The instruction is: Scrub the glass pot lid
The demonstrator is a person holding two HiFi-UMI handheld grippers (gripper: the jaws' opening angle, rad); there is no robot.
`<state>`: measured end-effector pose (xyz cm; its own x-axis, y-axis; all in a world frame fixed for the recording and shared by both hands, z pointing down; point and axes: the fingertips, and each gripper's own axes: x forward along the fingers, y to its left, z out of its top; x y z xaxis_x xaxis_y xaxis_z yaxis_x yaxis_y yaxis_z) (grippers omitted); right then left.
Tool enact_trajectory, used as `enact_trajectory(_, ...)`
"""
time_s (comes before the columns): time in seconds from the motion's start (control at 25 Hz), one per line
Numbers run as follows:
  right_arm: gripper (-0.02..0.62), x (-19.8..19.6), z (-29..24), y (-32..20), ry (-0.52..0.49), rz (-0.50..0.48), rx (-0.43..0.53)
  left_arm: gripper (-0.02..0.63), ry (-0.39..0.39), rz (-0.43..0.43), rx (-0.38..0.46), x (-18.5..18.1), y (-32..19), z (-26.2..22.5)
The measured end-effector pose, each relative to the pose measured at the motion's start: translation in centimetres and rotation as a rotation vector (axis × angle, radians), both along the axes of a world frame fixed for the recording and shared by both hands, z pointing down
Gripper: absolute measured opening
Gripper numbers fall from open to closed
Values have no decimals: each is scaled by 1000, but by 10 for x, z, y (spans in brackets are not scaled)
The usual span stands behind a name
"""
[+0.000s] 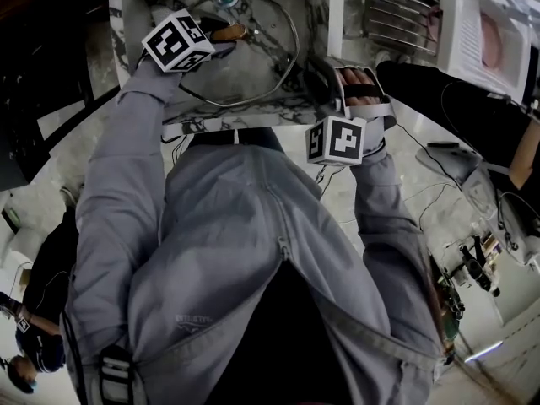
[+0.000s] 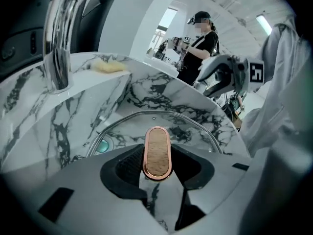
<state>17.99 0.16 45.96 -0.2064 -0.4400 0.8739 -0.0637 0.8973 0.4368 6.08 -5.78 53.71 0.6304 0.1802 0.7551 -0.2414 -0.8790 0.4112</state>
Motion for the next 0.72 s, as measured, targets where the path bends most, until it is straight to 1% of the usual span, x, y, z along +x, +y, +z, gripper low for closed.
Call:
enact_trajectory(0.2,164,-3,-20,-49,-139,143,26,187,-52,-1,78,3,0,15)
enact_trajectory(0.28,164,-5,-24,-75,-175,173,53,186,-61,-11,114,4,-1,22)
enact_trajectory(0.36,164,-7,-24,-103,-195,180,78,187,-69,-16,144,6,-1,28)
enact_trajectory(0.44,166,-9,-20,-133,-191,174,87,187,-68,-14,163,8,-2,32)
enact_trajectory(0.52,166,-11,-11,-163,-165,168,79,187,-62,-11,174,11,-2,34)
enact_trajectory(0.6,166,-13,0,-188,-137,163,57,187,-57,-13,177,13,-2,37)
enact_trajectory(0.72,166,-19,20,-213,-97,143,10,187,-56,-15,188,11,-1,42)
